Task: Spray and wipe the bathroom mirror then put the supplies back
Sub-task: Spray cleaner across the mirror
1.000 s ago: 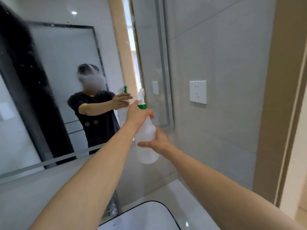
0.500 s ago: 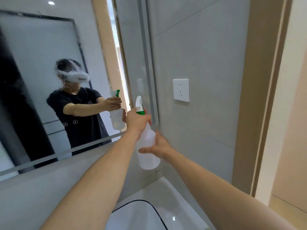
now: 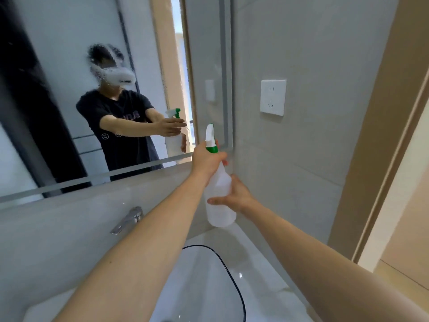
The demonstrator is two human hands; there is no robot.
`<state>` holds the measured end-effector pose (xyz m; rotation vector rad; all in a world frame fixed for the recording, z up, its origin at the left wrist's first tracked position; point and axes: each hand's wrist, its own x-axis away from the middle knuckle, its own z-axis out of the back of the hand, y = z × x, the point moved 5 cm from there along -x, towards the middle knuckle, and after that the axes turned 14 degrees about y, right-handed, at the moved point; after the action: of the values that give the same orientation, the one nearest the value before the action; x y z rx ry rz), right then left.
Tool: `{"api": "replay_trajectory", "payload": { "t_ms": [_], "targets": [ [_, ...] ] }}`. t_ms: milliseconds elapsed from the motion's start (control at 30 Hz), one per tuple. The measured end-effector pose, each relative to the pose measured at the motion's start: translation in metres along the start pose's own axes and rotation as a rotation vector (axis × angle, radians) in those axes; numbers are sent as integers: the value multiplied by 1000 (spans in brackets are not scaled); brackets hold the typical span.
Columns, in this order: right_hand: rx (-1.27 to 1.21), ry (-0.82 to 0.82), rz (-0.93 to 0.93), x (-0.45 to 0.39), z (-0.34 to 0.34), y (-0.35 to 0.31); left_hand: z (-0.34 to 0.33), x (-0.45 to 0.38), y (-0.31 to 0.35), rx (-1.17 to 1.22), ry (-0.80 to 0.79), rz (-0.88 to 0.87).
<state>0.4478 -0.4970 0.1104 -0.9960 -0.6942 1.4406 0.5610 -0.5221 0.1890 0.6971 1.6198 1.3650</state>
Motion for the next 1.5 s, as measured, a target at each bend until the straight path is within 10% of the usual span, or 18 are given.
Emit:
{"api": "replay_trajectory", "payload": {
  "t_ms": [1500],
  "targets": [
    [51,-307,225,51,-141,-48,181,16,-41,63,388,30]
  ]
}}
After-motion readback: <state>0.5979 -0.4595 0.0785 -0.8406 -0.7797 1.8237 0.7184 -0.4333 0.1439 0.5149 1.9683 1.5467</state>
